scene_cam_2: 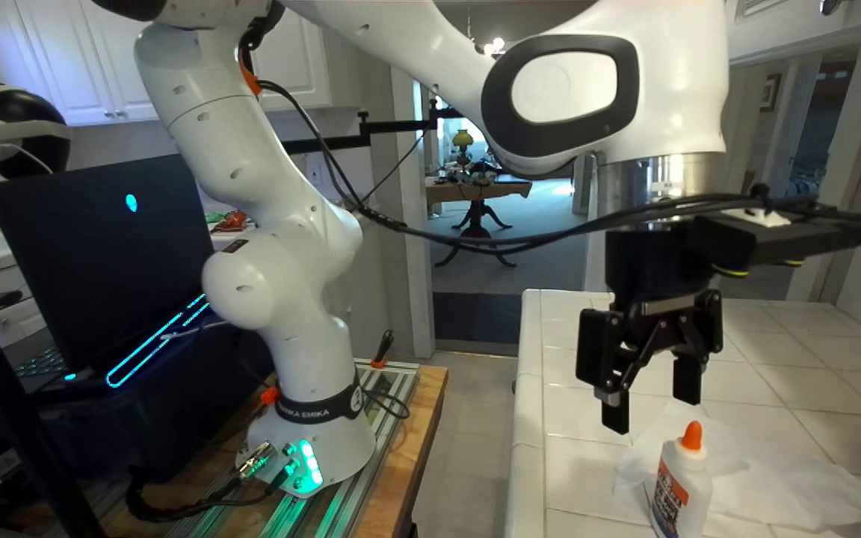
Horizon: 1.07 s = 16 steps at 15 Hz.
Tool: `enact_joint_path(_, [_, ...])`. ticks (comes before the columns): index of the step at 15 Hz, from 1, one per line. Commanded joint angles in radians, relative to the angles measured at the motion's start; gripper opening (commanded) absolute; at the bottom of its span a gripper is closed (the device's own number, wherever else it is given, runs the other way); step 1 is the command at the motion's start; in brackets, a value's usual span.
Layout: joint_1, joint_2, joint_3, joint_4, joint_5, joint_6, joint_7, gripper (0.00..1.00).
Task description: Pour the glue onto the paper towel
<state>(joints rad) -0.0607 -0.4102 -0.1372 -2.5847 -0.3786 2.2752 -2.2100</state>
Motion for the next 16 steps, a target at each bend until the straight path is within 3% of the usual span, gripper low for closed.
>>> enact_joint_path(1, [0.043,-0.125,-0.04,-0.037,0.064,-0.068,-0.156,1.0])
enact_joint_path(8, [0.074,-0.186,-0.054,-0.015,0.129,-0.187,-0.317,1.0])
enact_joint_path(16, [0.061,-0.164,-0.038,-0.006,0.105,-0.174,-0.303,1.0])
